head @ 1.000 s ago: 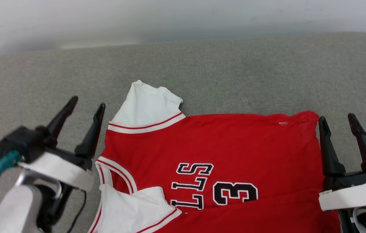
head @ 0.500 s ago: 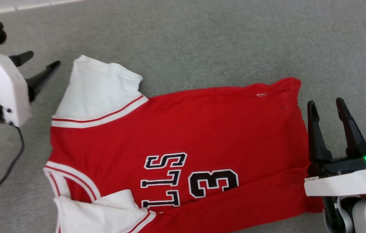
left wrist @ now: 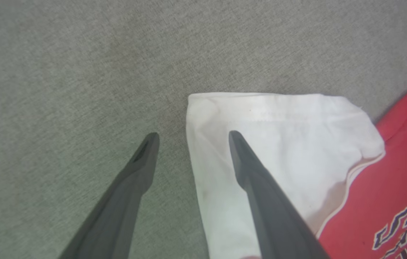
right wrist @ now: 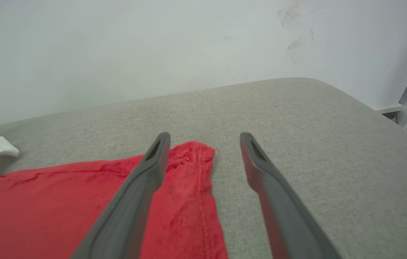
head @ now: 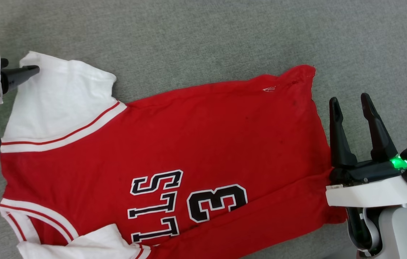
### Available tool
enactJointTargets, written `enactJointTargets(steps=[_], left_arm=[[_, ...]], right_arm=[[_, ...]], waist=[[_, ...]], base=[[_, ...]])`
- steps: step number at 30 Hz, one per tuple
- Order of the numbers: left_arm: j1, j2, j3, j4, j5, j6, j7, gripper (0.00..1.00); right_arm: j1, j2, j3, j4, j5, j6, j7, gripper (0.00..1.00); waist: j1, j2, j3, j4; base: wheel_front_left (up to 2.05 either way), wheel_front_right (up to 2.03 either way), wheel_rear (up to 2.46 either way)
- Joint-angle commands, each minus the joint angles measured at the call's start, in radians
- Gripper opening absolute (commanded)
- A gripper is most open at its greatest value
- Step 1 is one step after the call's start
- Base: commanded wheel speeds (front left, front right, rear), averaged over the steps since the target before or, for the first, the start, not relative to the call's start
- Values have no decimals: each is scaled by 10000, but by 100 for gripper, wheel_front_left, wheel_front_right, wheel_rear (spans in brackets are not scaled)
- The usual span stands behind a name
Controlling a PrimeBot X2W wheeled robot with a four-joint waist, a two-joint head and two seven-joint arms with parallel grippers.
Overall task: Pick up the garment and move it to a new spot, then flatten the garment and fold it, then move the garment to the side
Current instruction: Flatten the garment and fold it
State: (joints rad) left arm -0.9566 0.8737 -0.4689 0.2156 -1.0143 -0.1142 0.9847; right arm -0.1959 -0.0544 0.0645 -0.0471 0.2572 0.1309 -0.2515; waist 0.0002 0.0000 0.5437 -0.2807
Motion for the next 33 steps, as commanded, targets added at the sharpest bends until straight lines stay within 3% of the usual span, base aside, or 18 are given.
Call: enactJointTargets(steps=[1, 7, 8, 9, 10, 19, 23, 28, 33], left_arm=[[-170, -37, -94, 219, 175, -12, 9, 100], [-285, -260, -311, 1026, 556, 131, -203, 100], [-244, -377, -438, 1297, 524, 148, -81, 64], [-215, -424, -521, 1369, 559, 114, -56, 10], [-182, -462, -610, 1413, 597, 79, -59, 0], [-16, -1042, -646, 1616, 377, -111, -1458, 0], [11, -1325, -778, 1332, 333, -142, -2244, 0], [363, -1306, -1235, 276, 160, -156, -2943, 0], [769, -1053, -1635, -907, -119, -160, -3414, 0]], right_arm=[[-193, 54, 50, 57, 51, -4, -59, 100], [-294, 58, 82, 186, 149, -4, -118, 100], [-324, 57, 79, 240, 137, -4, -126, 100], [-334, 58, 72, 276, 127, -4, -128, 100], [-333, 57, 70, 309, 94, -4, -130, 100], [-196, -38, -220, 424, -54, -6, 288, 100], [-203, -559, -405, 145, -28, -4, 1331, 100], [-393, -1691, -146, -201, 398, -4, 3814, 100], [-1101, -3398, 263, -251, 1080, -6, 7033, 100]], waist=[[-2, 0, 133, -116], [-2, 0, 239, -173], [-2, 0, 236, -156], [-2, 0, 211, -135], [-2, 0, 173, -107], [-2, 0, -693, 415], [-2, 0, -1257, 815], [-2, 0, -1830, 1303], [-2, 0, -2119, 1824]], base=[[0, 0, 0], [0, 0, 0], [0, 0, 0], [0, 0, 0], [0, 0, 0], [0, 0, 0], [0, 0, 0], [0, 0, 0], [0, 0, 0]])
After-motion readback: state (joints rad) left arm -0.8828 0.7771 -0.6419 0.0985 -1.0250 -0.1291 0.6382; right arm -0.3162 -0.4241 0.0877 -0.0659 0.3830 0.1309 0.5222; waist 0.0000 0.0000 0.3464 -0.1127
